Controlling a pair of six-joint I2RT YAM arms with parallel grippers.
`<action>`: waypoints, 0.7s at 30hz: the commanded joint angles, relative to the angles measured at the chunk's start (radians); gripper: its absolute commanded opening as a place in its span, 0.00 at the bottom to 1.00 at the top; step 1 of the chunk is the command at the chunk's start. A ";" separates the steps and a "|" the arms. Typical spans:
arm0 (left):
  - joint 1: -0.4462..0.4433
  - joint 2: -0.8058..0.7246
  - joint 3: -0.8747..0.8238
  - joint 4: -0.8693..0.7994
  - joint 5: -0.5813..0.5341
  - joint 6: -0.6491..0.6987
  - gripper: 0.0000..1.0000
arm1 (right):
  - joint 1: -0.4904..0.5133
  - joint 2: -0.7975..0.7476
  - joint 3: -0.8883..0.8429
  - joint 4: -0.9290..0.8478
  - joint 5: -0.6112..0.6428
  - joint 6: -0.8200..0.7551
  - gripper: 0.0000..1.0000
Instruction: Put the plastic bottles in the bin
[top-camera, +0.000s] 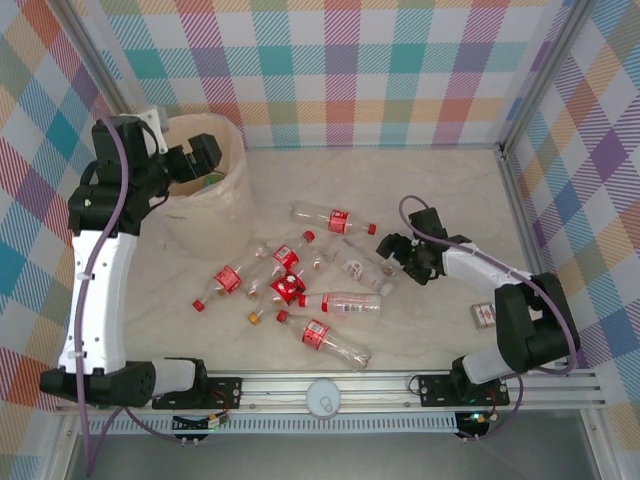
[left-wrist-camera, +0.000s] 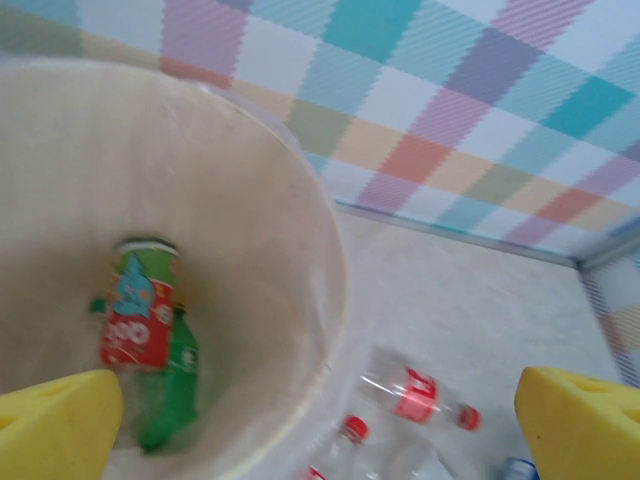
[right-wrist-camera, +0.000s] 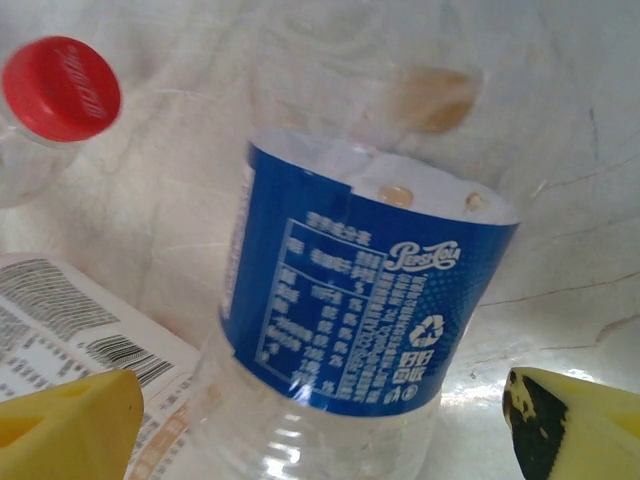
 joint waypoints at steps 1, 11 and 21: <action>-0.055 -0.032 -0.043 0.035 0.077 -0.081 1.00 | 0.006 0.028 -0.031 0.077 0.011 0.034 0.92; -0.400 0.040 -0.034 0.068 -0.104 -0.097 0.99 | 0.010 0.086 -0.039 0.125 0.034 -0.007 0.87; -0.581 0.138 -0.115 0.224 -0.098 -0.206 0.99 | 0.010 0.120 -0.045 0.150 0.023 -0.050 0.72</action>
